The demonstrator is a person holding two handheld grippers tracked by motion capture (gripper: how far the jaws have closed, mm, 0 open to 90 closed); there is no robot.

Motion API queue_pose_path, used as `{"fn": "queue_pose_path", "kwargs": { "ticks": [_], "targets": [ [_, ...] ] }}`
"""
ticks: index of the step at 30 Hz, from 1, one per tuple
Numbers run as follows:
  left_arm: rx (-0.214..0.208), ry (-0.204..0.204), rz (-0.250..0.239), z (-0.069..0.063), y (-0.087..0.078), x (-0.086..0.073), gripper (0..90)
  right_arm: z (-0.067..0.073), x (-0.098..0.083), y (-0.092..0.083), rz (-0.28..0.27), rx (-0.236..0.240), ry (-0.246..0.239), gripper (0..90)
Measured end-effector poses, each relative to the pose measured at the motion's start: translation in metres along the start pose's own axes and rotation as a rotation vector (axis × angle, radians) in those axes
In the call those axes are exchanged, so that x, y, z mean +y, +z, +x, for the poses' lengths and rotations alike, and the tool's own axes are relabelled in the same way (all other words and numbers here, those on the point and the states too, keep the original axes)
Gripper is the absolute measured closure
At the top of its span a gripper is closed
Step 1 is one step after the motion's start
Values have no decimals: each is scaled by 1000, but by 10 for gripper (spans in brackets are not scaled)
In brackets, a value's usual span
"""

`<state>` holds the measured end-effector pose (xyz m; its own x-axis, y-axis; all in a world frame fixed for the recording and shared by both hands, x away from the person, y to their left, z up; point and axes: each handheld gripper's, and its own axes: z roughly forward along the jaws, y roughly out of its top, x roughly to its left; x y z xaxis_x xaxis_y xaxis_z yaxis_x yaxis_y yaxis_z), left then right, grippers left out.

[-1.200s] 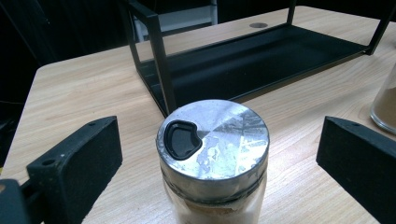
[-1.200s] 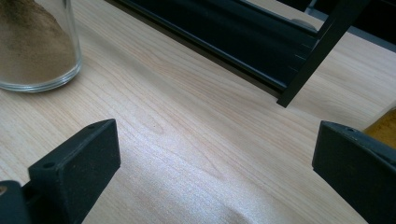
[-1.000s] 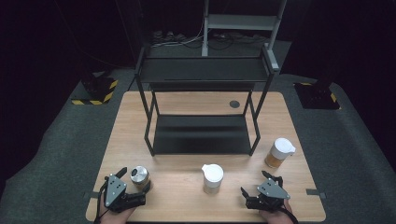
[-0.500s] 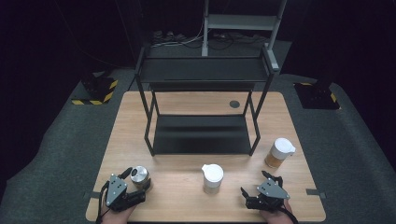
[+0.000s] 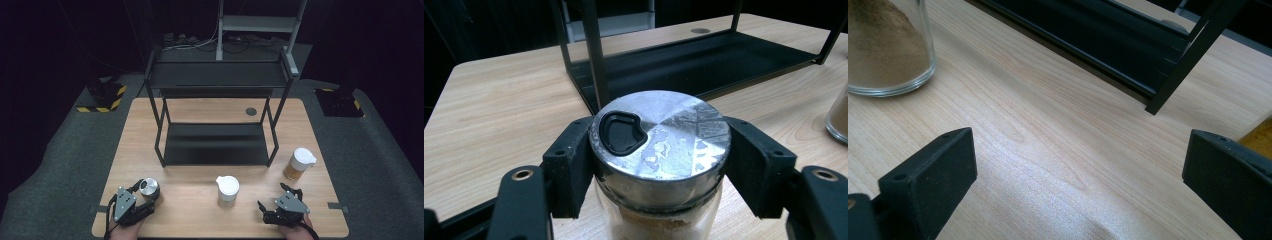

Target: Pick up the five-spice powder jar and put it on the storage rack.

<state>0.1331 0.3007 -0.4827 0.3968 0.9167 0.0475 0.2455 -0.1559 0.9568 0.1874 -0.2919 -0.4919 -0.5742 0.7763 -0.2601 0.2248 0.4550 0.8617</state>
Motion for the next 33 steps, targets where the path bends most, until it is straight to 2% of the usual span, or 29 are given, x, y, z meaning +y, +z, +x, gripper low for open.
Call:
{"fn": "queue_pose_path", "kwargs": {
  "ticks": [3,13,19,21,33],
  "targets": [
    [-8,-24,-5,3,-1,0,345,0,0,0,-1,0,1,2],
    [-7,-25,-2,2,0,1,348,0,0,0,0,2,2,2],
    [8,-16,-5,0,-1,2,349,-1,0,0,0,3,2,2],
    [8,-32,-16,2,-3,2,350,-1,0,0,1,3,3,2],
    [20,-45,-54,0,-9,3,349,-1,0,0,2,5,3,2]
  ]
}}
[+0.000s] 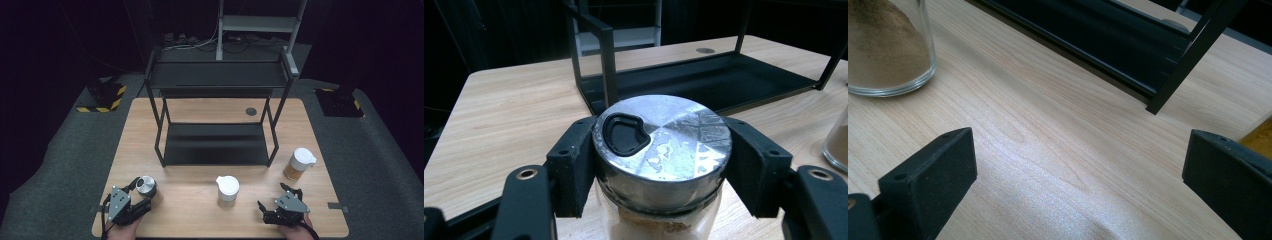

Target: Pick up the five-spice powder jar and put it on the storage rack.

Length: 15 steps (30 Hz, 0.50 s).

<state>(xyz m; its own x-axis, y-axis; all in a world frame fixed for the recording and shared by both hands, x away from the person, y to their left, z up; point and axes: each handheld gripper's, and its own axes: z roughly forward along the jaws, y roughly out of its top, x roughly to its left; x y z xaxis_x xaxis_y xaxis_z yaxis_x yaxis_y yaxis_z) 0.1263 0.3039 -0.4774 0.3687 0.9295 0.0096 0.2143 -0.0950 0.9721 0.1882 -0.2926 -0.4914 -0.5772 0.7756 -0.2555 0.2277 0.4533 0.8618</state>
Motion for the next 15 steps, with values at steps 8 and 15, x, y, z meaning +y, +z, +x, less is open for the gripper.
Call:
{"fn": "queue_pose_path", "kwargs": {
  "ticks": [8,15],
  "targets": [
    [-7,11,-10,-4,0,4,349,0,0,0,1,0,-1,2],
    [-24,16,-20,-8,2,8,349,1,1,1,6,0,-6,2]
  ]
}}
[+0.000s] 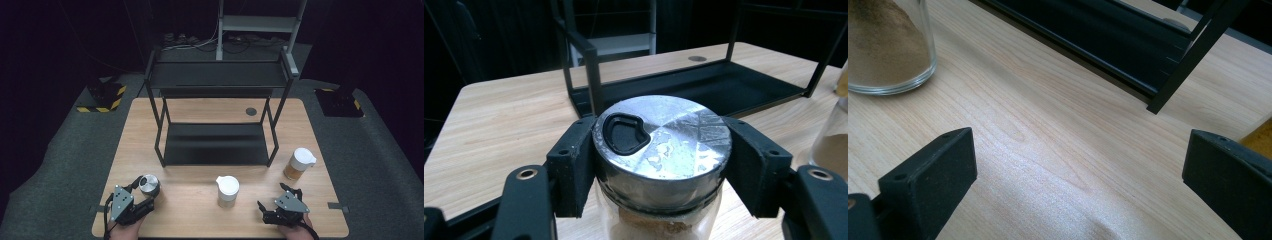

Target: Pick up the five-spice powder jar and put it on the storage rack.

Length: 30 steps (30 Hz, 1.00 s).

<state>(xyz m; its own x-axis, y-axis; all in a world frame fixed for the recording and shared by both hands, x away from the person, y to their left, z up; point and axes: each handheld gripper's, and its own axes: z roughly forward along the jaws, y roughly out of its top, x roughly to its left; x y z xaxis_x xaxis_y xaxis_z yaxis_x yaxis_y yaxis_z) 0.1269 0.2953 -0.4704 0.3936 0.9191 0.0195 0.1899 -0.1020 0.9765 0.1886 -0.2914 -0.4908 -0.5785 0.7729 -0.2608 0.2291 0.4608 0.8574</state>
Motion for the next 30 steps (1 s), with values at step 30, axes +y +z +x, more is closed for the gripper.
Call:
{"fn": "queue_pose_path", "kwargs": {
  "ticks": [30],
  "targets": [
    [-29,28,3,-20,29,23,349,-1,-1,0,-4,5,5,2]
  ]
}}
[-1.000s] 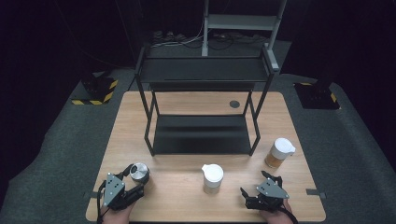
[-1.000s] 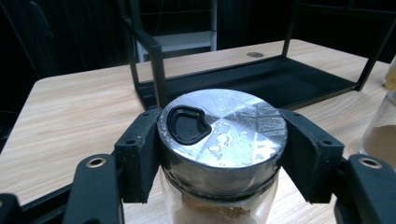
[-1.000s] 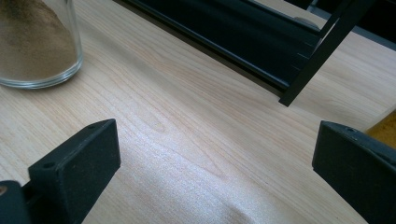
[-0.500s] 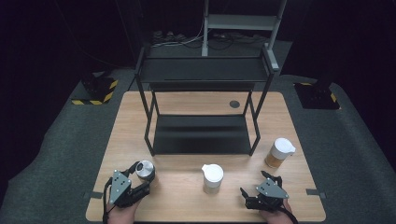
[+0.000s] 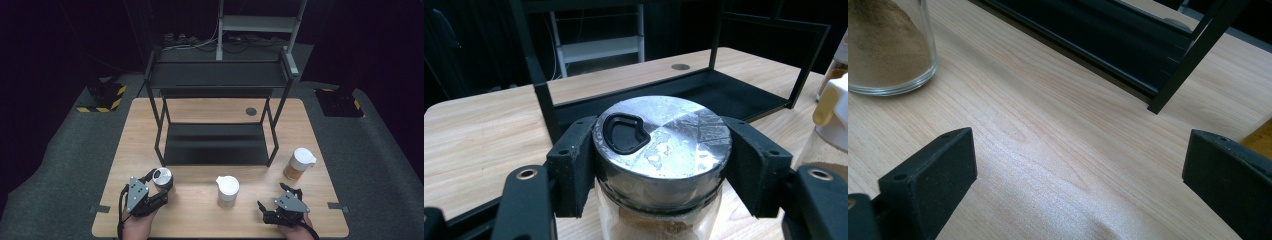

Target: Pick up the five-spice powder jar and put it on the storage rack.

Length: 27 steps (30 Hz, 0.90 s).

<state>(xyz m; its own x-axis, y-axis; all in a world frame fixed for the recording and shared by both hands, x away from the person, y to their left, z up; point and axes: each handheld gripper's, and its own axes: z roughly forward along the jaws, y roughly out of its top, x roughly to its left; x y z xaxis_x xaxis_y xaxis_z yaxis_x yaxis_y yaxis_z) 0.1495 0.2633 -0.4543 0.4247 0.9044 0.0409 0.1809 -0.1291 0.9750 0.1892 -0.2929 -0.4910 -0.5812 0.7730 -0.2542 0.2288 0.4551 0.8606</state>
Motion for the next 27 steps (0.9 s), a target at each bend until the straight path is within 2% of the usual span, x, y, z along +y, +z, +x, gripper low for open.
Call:
{"fn": "queue_pose_path", "kwargs": {
  "ticks": [17,27],
  "targets": [
    [3,8,-15,-12,25,19,349,0,0,0,0,1,3,2],
    [5,-15,-18,-15,37,24,349,0,0,0,-2,1,3,2]
  ]
}}
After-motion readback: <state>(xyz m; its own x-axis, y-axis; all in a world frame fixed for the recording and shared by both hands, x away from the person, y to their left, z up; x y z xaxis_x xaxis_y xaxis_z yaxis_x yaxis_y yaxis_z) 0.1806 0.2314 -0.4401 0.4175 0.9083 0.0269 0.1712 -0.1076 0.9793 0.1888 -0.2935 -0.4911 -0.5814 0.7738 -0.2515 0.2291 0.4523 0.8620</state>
